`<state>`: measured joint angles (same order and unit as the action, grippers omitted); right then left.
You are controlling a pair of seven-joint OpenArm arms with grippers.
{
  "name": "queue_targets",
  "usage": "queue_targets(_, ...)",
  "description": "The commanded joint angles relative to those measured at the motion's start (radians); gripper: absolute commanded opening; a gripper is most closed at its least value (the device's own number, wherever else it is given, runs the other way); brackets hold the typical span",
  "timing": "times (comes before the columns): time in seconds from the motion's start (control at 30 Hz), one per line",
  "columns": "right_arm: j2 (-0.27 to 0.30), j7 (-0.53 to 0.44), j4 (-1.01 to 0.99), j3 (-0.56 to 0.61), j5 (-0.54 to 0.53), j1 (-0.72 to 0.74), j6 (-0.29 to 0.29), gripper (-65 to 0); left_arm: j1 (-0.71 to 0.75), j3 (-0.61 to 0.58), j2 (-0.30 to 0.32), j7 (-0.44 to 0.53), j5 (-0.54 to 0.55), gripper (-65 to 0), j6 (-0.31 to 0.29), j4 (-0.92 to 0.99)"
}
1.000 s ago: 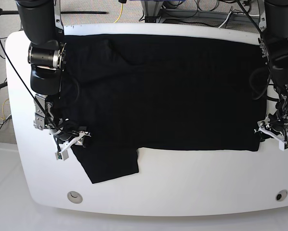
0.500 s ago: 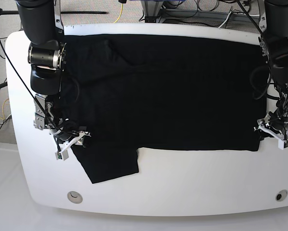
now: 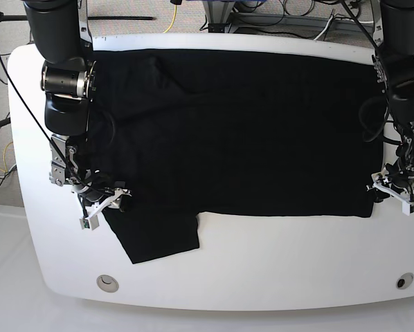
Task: Fold the T-shirt properly
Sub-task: 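Lower both grippers onto the hem corners and close on the fabric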
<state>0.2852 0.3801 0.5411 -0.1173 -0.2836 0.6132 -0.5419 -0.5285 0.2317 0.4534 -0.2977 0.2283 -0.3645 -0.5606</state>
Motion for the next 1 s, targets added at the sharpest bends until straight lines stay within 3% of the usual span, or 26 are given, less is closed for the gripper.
queue_targets(0.0,0.008,0.000,0.004,-0.002,0.000,0.029,-0.006,-33.2,-0.023,0.006,0.008,0.026,-0.006,-33.8,0.008,-0.021)
queue_targets(0.97,0.007,0.001,0.010,0.004,0.002,0.021,-0.002,-33.2,-0.004,0.004,-0.004,0.030,-0.005,-34.2,-0.007,-0.025)
